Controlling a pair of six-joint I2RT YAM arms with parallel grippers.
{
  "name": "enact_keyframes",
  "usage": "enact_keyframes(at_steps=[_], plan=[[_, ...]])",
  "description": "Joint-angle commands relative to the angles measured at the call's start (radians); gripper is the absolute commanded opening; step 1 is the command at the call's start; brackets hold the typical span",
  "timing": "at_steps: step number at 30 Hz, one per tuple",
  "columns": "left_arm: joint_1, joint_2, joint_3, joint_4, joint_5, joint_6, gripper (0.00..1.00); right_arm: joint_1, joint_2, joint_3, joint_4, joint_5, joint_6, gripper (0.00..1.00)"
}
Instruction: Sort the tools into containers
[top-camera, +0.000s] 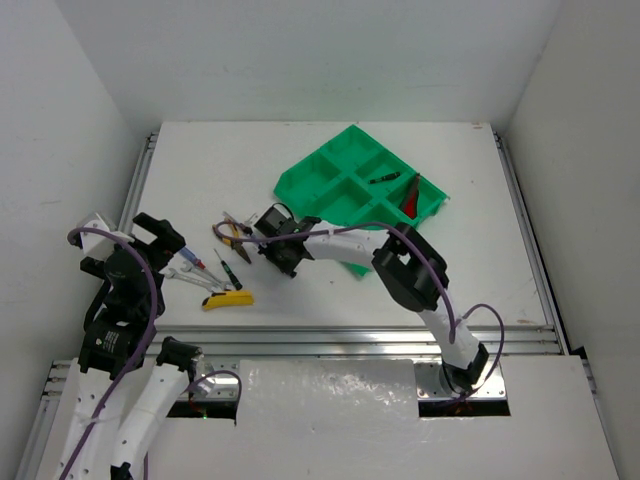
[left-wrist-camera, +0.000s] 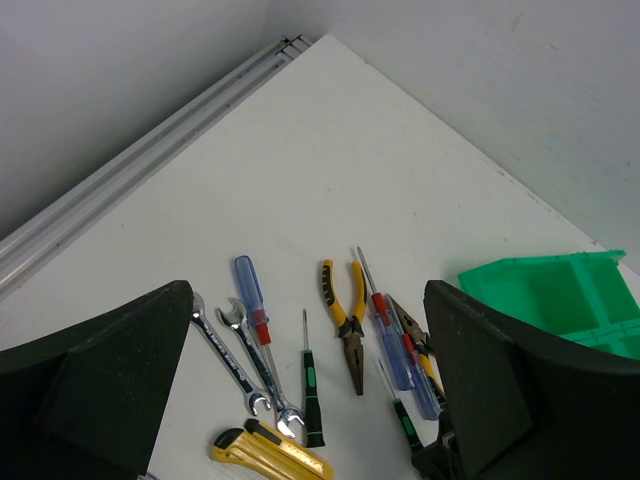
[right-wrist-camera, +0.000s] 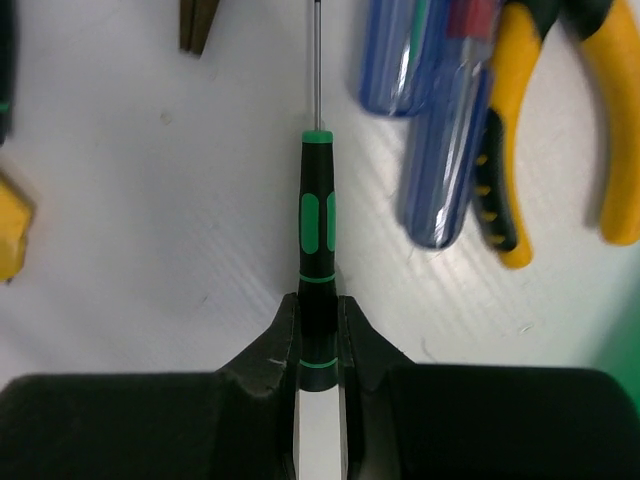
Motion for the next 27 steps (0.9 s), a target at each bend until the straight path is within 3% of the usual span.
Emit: enact_keyframes(at_steps=[1, 8, 13, 19, 24, 25, 26, 27], plan=[[0.013, 0.003, -0.005, 0.045, 0.009, 0.015, 1.00, 0.018, -0.094, -0.057, -0.008, -0.068, 0.044, 0.00], [0.013, 0.013, -0.005, 0.046, 0.015, 0.016, 1.00, -0.075, -0.355, -0.161, 0.022, -0.006, 0.156, 0.00], [0.013, 0.022, -0.007, 0.049, 0.022, 0.019, 1.00, -0.397, -0.456, -0.207, 0.051, 0.035, 0.330, 0.00], [0.013, 0.039, -0.008, 0.052, 0.029, 0.024, 1.00, -0.594, -0.286, 0.034, -0.017, 0.049, 0.386, 0.00], [0.012, 0.048, -0.010, 0.054, 0.031, 0.027, 1.00, -0.655, -0.096, 0.325, -0.148, 0.064, 0.377, 0.02], [0.013, 0.049, -0.011, 0.055, 0.034, 0.027, 1.00, -0.666, -0.058, 0.351, -0.169, 0.063, 0.377, 0.06], [0.013, 0.057, -0.011, 0.058, 0.037, 0.030, 1.00, -0.671, -0.044, 0.387, -0.183, 0.063, 0.378, 0.19], [0.013, 0.060, -0.011, 0.060, 0.040, 0.031, 1.00, -0.674, -0.033, 0.400, -0.191, 0.060, 0.377, 0.21]])
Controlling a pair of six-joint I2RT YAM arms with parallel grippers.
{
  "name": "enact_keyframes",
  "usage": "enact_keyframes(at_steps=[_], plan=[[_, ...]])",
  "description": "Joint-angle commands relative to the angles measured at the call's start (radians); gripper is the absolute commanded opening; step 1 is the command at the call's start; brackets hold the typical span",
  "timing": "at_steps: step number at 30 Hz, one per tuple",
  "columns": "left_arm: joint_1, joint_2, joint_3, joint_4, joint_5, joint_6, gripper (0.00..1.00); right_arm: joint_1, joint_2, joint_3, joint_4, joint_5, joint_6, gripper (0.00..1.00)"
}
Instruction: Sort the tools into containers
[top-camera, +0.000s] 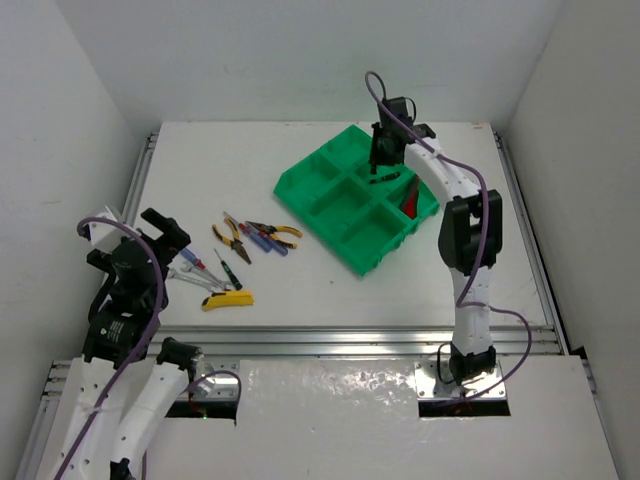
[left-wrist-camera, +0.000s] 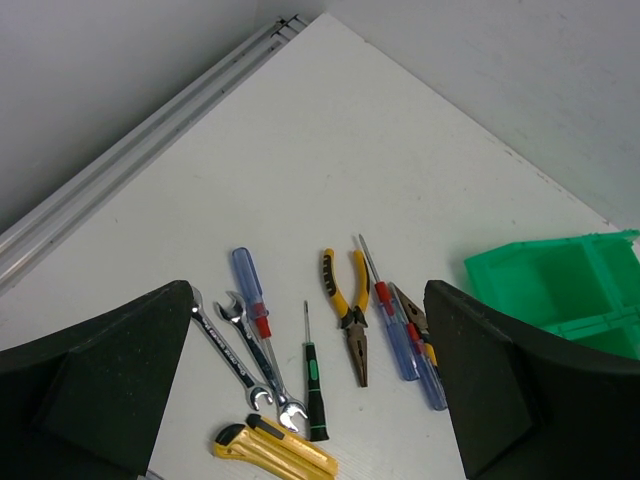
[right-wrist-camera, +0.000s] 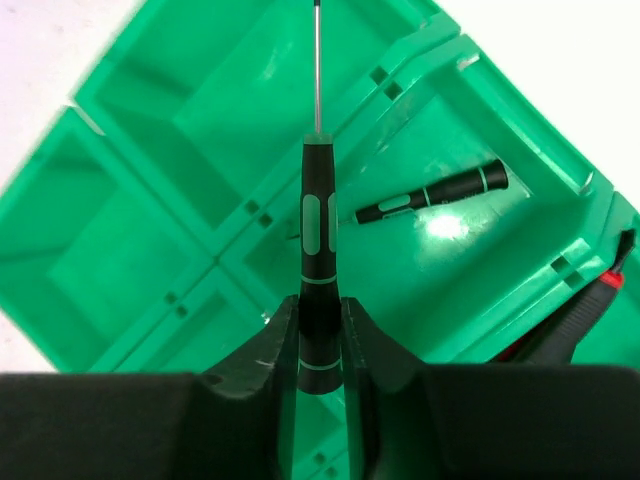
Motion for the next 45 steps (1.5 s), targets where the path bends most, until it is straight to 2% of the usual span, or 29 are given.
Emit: enact_keyframes(at_steps=[1, 2, 8, 9, 12, 13, 15, 17, 20, 25, 28, 31, 32, 35, 45], plan=[[0.013, 0.022, -0.005, 0.048, 0.022, 0.022, 1.00, -0.012, 0.022, 0.087, -0.092, 0.009, 0.018, 0.23], [0.013, 0.031, -0.005, 0.046, 0.022, 0.023, 1.00, -0.011, 0.014, 0.074, -0.088, 0.004, 0.018, 0.33], [0.013, 0.046, -0.002, 0.046, 0.028, 0.025, 1.00, -0.005, -0.099, -0.052, -0.026, -0.009, 0.024, 0.44], [0.013, 0.047, -0.002, 0.046, 0.027, 0.025, 1.00, -0.002, -0.110, -0.061, -0.022, -0.011, 0.021, 0.48], [0.015, 0.048, -0.002, 0.045, 0.025, 0.025, 1.00, 0.044, -0.155, -0.117, 0.048, -0.112, -0.020, 0.50], [0.015, 0.048, -0.002, 0.045, 0.024, 0.025, 1.00, 0.091, -0.164, -0.141, 0.066, -0.219, -0.062, 0.51], [0.017, 0.048, 0.002, 0.042, 0.018, 0.022, 1.00, 0.165, -0.156, -0.135, 0.064, -0.275, -0.125, 0.51], [0.020, 0.045, 0.008, 0.028, -0.002, 0.009, 1.00, 0.353, -0.139, -0.134, 0.067, -0.162, -0.206, 0.54], [0.023, 0.022, 0.011, 0.019, -0.038, -0.005, 1.00, 0.489, -0.097, -0.128, 0.089, -0.103, -0.205, 0.58], [0.024, -0.039, 0.019, -0.004, -0.088, -0.034, 1.00, 0.644, -0.006, -0.057, 0.109, -0.045, -0.153, 0.64], [0.023, -0.062, 0.019, -0.004, -0.098, -0.038, 1.00, 0.711, 0.081, 0.026, 0.101, -0.028, -0.151, 0.63], [0.024, -0.061, 0.018, -0.004, -0.094, -0.038, 1.00, 0.742, 0.166, 0.104, 0.086, -0.012, -0.159, 0.57], [0.024, -0.058, 0.019, -0.007, -0.094, -0.038, 1.00, 0.745, 0.184, 0.115, 0.084, -0.026, -0.159, 0.53], [0.024, -0.059, 0.019, -0.006, -0.088, -0.037, 1.00, 0.750, 0.230, 0.126, 0.100, -0.046, -0.146, 0.50], [0.026, -0.058, 0.016, 0.008, -0.062, -0.023, 1.00, 0.754, 0.330, 0.164, 0.100, -0.080, -0.122, 0.46]])
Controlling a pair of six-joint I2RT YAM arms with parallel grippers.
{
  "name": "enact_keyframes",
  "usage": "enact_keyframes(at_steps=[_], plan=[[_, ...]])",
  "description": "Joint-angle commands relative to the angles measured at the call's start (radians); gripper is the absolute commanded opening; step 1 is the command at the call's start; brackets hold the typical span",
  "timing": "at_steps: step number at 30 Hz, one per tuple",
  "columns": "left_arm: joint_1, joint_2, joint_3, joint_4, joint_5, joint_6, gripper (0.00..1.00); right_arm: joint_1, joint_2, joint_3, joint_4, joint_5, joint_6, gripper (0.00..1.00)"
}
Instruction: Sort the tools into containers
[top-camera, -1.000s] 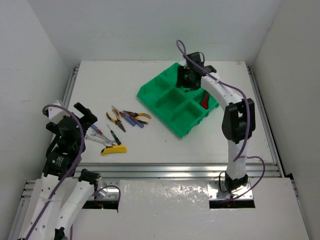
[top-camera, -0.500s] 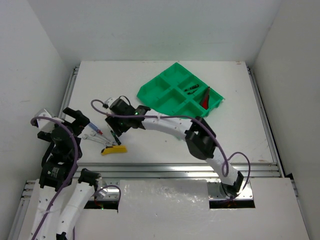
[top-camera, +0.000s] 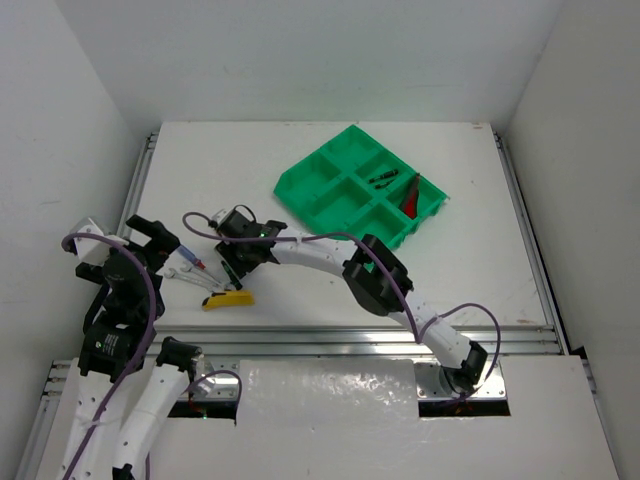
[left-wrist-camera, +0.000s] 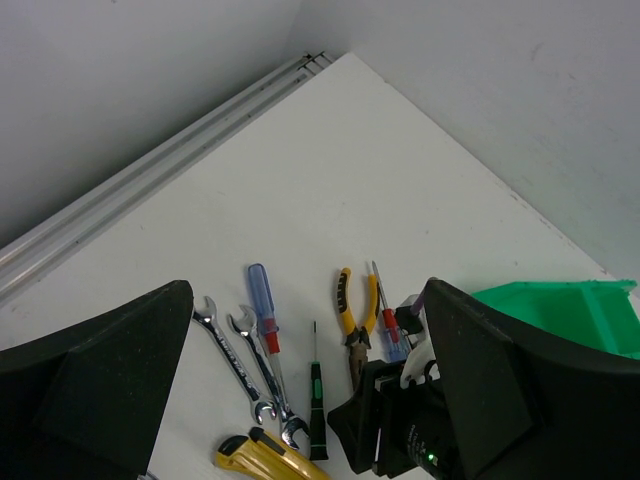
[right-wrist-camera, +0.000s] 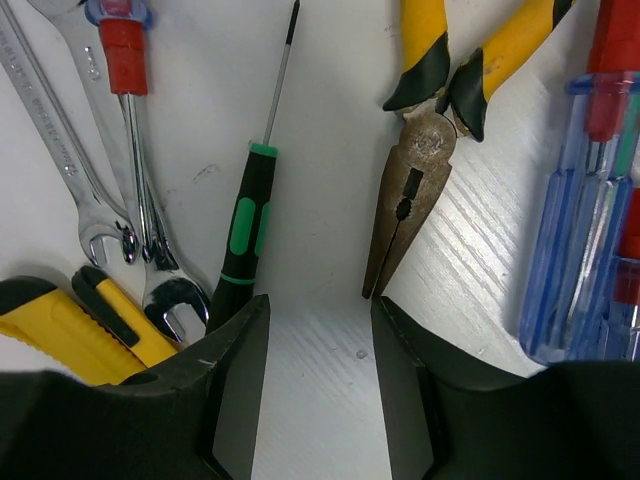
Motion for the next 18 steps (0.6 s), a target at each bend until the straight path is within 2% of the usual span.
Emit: enact_keyframes(at_steps=[1, 5, 10, 18], plan=[[0.013, 0.002, 0.015, 0.029, 0.013, 0.010, 1.00, 0.003, 0.005, 0.041, 0.015, 0.013, 0.023, 0.46], [0.013, 0.002, 0.013, 0.034, 0.021, 0.013, 1.00, 0.005, -0.040, -0.025, 0.040, 0.106, 0.072, 0.45], [0.013, 0.002, 0.011, 0.037, 0.028, 0.017, 1.00, 0.017, -0.144, -0.131, 0.107, 0.099, 0.076, 0.44], [0.013, 0.007, 0.011, 0.040, 0.041, 0.024, 1.00, 0.088, -0.164, -0.117, 0.118, 0.139, 0.030, 0.44]])
